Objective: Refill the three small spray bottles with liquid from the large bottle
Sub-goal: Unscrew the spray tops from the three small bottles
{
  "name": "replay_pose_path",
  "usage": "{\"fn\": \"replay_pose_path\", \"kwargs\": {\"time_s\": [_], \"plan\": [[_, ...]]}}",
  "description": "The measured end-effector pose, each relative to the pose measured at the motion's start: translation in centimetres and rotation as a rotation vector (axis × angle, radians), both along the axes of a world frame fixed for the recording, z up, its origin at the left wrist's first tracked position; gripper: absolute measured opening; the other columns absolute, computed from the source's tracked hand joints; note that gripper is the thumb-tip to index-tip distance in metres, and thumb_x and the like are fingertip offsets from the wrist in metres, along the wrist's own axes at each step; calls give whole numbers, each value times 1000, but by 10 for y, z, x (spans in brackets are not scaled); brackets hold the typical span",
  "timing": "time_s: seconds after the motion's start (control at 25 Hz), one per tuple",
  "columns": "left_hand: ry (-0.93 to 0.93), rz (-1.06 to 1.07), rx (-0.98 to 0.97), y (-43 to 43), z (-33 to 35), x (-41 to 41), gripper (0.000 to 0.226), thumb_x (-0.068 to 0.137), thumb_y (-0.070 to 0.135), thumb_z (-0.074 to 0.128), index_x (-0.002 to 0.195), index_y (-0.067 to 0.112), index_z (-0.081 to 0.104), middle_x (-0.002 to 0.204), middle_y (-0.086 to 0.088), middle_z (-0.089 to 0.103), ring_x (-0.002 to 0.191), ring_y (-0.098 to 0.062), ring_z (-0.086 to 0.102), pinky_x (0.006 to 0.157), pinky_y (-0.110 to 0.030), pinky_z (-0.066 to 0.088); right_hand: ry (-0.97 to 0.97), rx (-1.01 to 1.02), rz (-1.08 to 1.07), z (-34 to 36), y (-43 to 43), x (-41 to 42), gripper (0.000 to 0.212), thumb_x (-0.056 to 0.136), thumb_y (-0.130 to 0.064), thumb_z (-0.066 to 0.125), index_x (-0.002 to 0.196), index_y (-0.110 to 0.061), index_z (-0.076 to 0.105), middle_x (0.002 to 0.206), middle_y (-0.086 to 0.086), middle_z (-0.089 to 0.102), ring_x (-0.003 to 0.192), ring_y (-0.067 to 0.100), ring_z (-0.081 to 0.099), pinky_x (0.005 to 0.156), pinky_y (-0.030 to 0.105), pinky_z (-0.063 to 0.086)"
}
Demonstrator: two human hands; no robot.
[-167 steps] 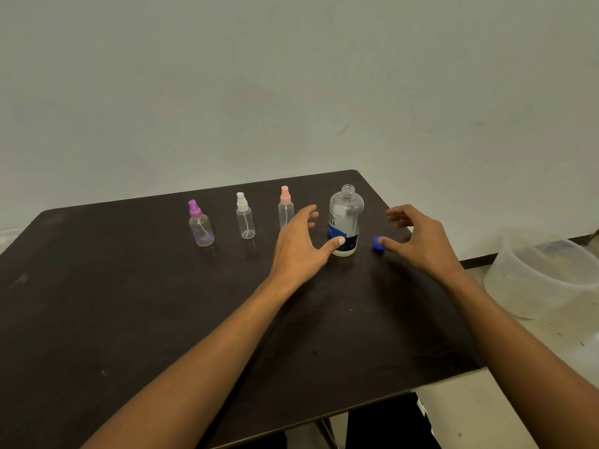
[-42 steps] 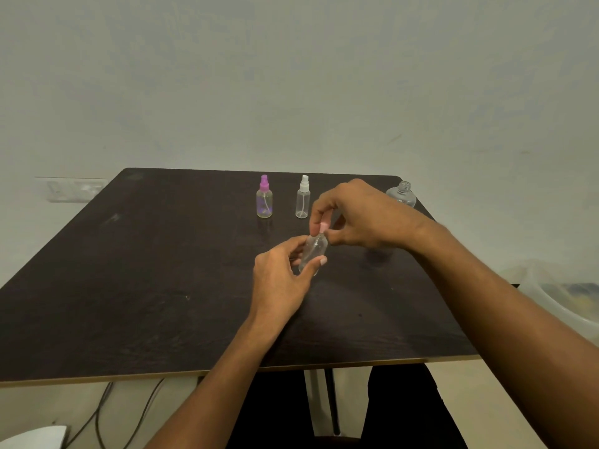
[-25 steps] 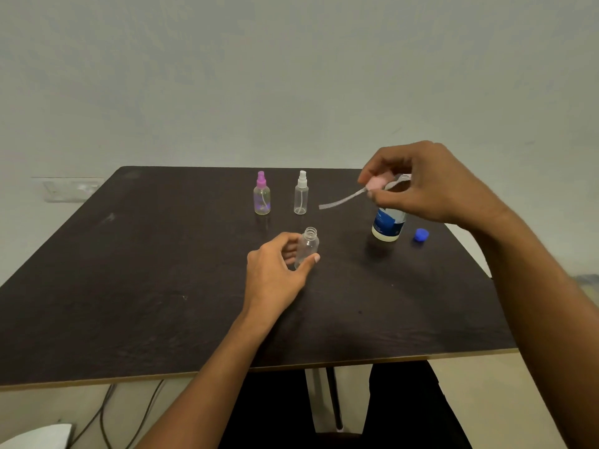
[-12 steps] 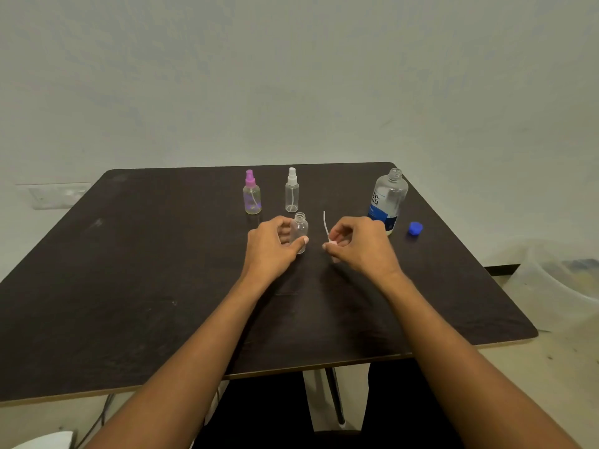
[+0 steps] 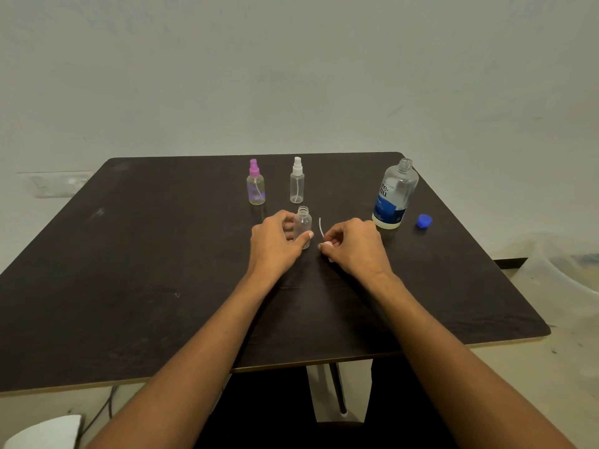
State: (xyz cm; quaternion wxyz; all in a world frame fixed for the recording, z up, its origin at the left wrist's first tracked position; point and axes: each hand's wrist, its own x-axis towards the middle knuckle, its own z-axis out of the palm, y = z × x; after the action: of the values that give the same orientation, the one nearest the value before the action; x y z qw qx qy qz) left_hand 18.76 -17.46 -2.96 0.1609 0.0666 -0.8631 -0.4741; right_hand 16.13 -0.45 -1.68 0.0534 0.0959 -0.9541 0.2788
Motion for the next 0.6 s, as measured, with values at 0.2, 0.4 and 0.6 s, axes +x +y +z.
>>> {"fn": "replay_pose_path", "kwargs": {"time_s": [0.2, 0.4, 0.6], "plan": [[-21, -22, -5, -1, 0, 3, 40, 80, 27, 89, 116, 19, 72, 99, 12, 74, 88, 2, 73, 81, -13, 57, -8, -27, -21, -1, 2, 3, 15, 85, -38, 85, 92, -27, 80, 67, -11, 72, 72, 0, 69, 85, 29, 62], [-41, -20, -10, -1, -2, 3, 47, 78, 26, 91, 121, 18, 71, 108, 5, 78, 95, -3, 74, 90, -28, 62, -12, -30, -21, -2, 1, 1, 23, 83, -42, 85, 99, -27, 80, 83, -10, 74, 82, 3, 69, 86, 31, 62], [-53, -25, -42, -1, 2, 5, 52, 78, 29, 91, 124, 19, 69, 115, 4, 76, 99, -5, 73, 89, -23, 59, 1, -29, -24, -2, 2, 2, 24, 83, -44, 84, 99, -26, 80, 86, -9, 75, 85, 5, 69, 86, 32, 62]]}}
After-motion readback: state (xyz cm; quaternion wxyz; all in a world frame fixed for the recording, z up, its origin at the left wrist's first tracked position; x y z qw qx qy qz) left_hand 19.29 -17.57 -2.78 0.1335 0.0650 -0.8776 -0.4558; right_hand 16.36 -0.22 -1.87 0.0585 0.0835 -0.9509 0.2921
